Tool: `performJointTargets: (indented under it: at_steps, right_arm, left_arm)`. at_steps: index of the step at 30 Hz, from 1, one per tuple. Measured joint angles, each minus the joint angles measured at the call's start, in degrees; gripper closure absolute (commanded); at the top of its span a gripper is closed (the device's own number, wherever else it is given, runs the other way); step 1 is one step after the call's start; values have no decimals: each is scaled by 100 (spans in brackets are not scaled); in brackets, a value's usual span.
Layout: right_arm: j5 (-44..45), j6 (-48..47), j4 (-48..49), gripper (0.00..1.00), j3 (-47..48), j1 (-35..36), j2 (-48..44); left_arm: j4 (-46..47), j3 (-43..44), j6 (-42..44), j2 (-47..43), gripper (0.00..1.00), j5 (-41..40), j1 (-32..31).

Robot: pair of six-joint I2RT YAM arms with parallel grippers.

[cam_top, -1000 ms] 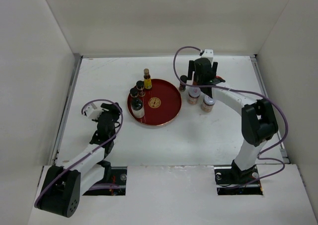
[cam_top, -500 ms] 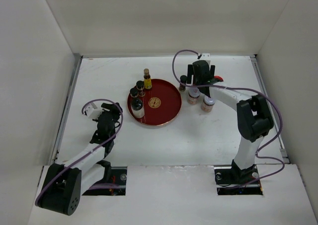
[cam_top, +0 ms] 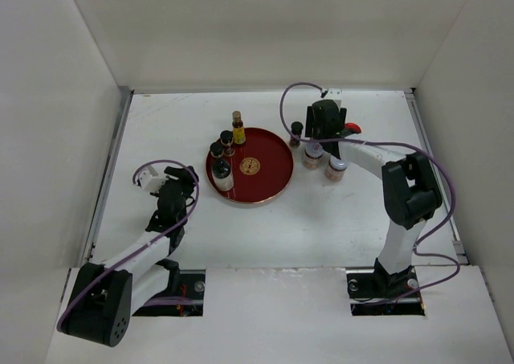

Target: Organize the condiment bottles

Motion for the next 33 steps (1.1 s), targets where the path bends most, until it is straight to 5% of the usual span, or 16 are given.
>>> performJointTargets:
  at_steps: [18,33]
  right_arm:
    - [181,-496,374,47,20,17,-1071]
    - [-199,-479,708,48,295,2105,-796]
  left_arm:
    - [190,-7,0,26,44,103,0]
    - [214,-24,0,26,44,122,76]
